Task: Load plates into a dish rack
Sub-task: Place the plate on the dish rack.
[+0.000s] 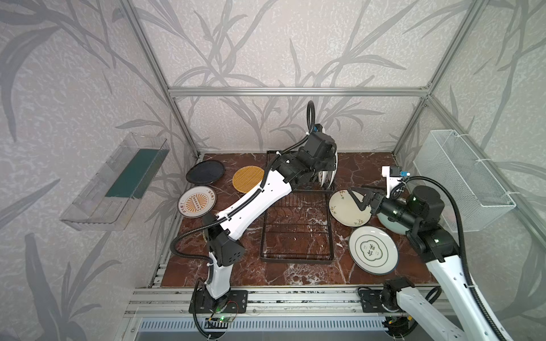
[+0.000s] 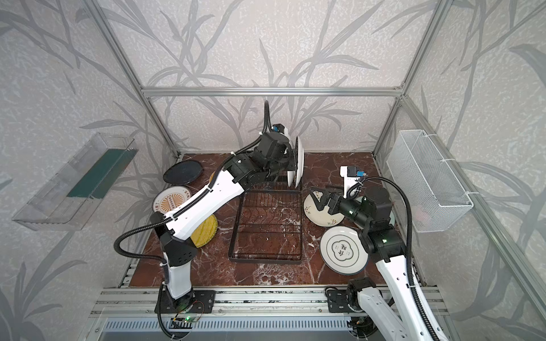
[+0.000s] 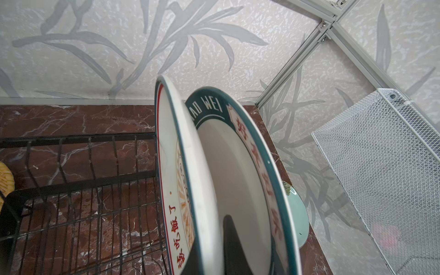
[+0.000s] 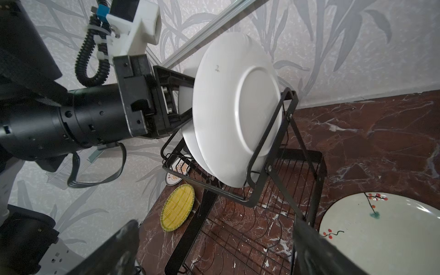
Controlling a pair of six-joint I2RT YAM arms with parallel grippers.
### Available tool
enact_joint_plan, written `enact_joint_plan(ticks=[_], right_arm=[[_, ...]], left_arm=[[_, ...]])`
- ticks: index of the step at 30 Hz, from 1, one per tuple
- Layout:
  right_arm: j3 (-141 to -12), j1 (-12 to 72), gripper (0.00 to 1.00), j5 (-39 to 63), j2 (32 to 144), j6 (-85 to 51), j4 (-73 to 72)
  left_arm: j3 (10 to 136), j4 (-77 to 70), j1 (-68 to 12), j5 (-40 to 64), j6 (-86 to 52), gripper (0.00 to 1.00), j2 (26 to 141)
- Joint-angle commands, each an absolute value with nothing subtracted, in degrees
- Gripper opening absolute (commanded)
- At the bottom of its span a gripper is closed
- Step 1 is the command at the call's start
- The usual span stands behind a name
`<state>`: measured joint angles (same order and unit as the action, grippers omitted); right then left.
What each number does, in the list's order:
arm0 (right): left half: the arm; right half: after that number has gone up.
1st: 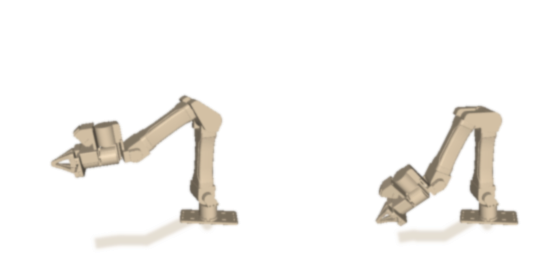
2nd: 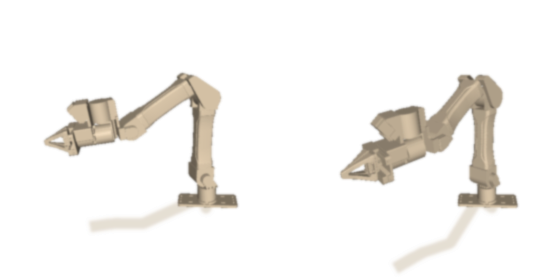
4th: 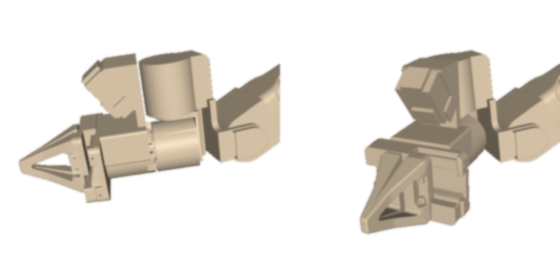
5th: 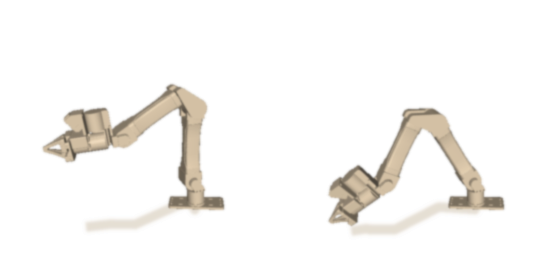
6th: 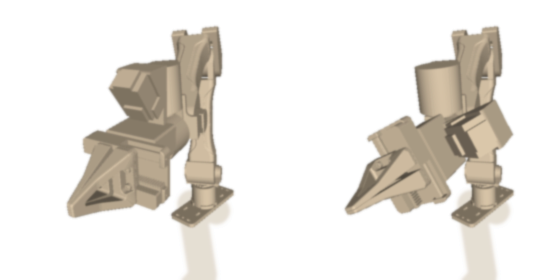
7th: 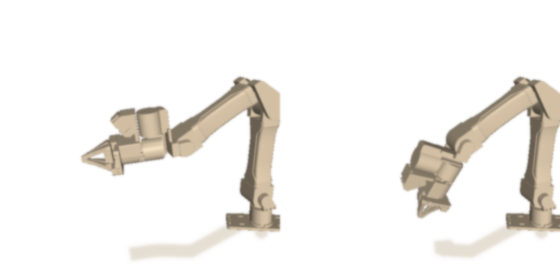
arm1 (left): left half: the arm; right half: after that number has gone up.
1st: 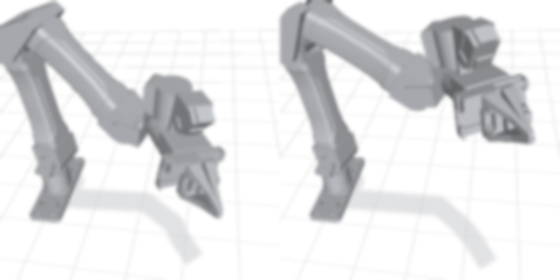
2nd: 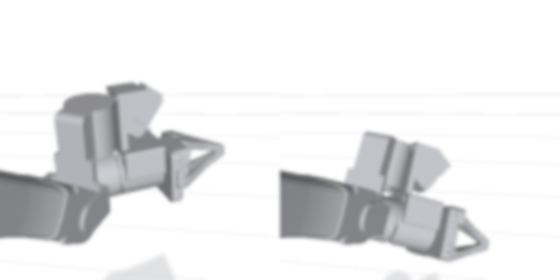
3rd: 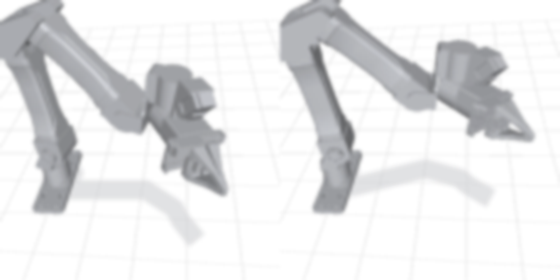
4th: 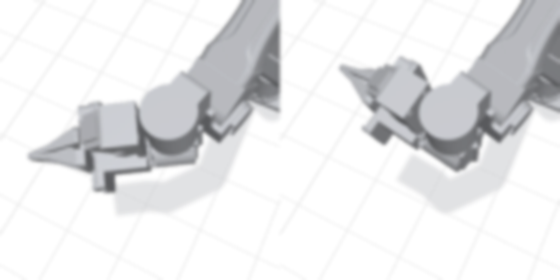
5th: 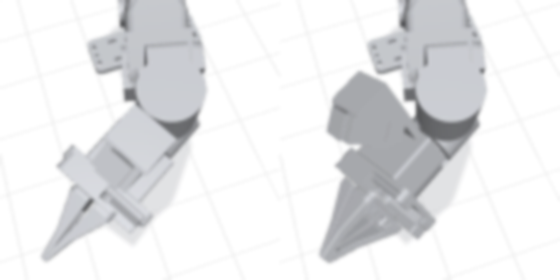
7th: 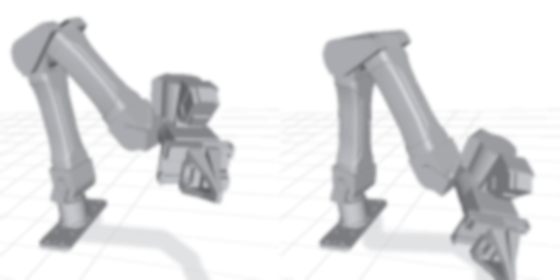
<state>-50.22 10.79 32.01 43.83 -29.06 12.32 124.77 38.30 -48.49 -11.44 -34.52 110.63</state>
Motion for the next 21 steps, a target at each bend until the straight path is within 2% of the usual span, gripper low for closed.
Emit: enact_joint_plan(ticks=[1,5,12,21], right_arm=[[-49.6,11.0,0.99,32.4,43.9,-28.8,11.3],[-49.5,11.0,0.99,32.2,44.0,-28.9,11.3],[-49.6,11.0,0.99,31.6,44.1,-28.8,11.6],[-49.7,11.0,0.99,30.7,43.9,-28.7,12.5]], left_arm=[[123.9,37.0,-48.7,-15.7,-33.0,0.0,110.6],[123.1,36.9,-48.9,-16.2,-32.9,0.0,110.5],[122.1,36.1,-48.9,-16.2,-33.0,0.14,109.3],[121.8,35.1,-48.8,-15.3,-33.5,0.24,107.3]])
